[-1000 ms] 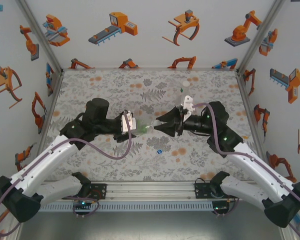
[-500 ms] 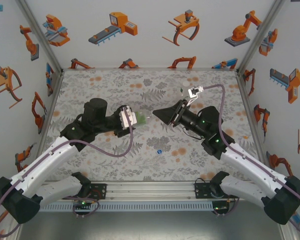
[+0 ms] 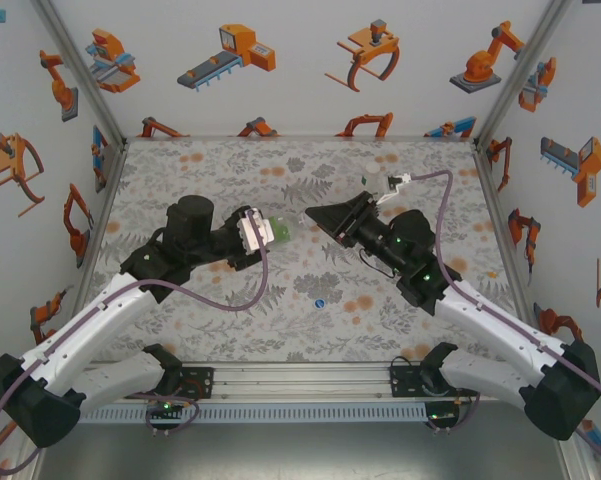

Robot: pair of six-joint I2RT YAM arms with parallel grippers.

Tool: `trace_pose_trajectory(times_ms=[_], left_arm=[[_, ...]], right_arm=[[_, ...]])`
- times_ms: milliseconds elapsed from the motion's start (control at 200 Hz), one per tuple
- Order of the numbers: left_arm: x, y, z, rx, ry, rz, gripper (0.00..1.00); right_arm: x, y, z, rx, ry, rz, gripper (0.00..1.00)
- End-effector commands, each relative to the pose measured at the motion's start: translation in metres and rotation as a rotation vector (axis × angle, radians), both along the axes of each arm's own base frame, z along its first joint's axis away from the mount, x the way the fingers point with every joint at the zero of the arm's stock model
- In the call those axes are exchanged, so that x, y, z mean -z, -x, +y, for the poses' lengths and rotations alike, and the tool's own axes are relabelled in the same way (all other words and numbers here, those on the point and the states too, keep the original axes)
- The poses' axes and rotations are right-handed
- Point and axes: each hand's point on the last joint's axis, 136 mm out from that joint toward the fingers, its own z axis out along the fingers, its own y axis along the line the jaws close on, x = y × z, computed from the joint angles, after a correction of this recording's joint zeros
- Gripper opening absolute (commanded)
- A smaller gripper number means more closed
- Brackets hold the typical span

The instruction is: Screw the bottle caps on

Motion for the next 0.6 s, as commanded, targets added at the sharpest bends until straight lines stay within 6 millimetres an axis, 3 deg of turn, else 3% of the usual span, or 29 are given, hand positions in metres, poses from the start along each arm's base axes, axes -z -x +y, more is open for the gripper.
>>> trace_pose_trajectory(times_ms=[0,285,486,596], left_arm=[[-0.018,0.013,-0.010,0.081,0.063,-0.039,0.00],[-0.022,0.019,-0.010,0.111,0.092,-0.045,0.00],[-0.028,0.034,-0.011,0.190,0.123,-0.045,0.00],[-0.029,0.046,-0.014,0.261,0.138,-0.027,0.00]], right_arm=[[-0.030,0.012,0.004,-0.051,-0.025,-0.084,0.42],[-0.064,0.036,0.002,-0.117,0.058,-0.273,0.67],[-0.068,0.052,-0.012,-0.108,0.294,-0.434,0.70],[-0.075,0.066,-0.019,-0.115,0.415,-0.600,0.67]])
